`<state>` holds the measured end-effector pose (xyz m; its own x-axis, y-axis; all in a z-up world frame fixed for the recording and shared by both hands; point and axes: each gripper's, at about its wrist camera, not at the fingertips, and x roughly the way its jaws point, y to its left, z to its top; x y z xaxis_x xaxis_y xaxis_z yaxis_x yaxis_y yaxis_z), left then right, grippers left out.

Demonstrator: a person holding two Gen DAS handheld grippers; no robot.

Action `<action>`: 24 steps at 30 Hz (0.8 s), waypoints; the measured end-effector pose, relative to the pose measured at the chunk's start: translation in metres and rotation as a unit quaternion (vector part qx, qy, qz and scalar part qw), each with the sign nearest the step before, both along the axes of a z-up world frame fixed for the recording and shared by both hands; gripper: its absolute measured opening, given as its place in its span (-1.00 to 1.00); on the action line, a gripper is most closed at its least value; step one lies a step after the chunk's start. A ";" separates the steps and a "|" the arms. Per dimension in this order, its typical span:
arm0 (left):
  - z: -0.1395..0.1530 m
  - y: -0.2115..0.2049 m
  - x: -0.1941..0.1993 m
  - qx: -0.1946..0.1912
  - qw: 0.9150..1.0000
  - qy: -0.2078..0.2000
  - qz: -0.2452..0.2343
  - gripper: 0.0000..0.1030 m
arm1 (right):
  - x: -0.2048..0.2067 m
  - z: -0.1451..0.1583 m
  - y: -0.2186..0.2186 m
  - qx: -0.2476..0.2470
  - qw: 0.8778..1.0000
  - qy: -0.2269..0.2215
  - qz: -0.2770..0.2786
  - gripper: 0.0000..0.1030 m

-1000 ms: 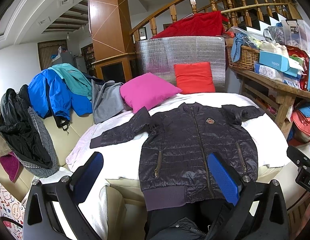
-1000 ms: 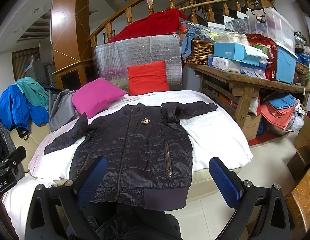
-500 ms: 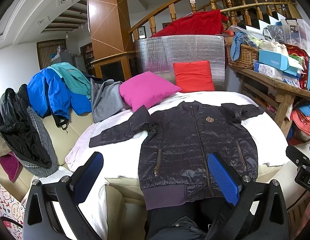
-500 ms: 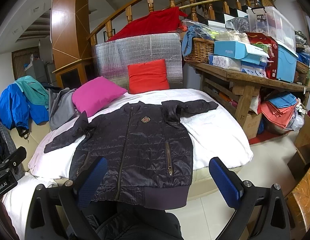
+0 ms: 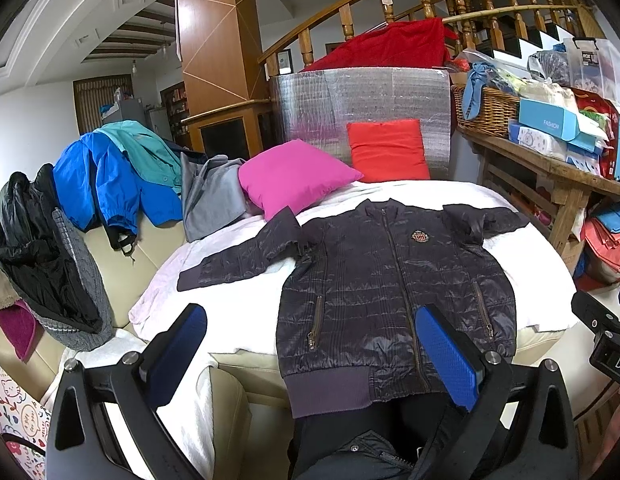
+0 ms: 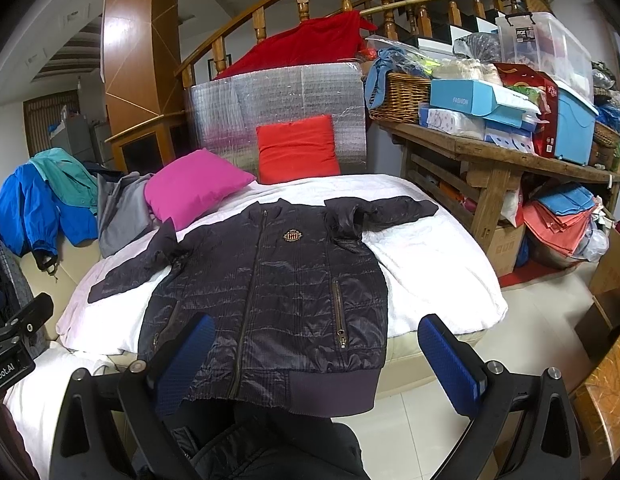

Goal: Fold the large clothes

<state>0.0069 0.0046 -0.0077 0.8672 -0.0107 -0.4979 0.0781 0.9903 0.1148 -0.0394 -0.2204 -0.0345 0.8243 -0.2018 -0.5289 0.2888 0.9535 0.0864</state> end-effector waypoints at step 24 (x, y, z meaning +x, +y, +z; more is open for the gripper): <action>-0.059 0.000 0.125 0.006 0.994 0.109 0.026 1.00 | 0.090 -0.014 -0.086 0.068 0.997 0.015 -0.031 1.00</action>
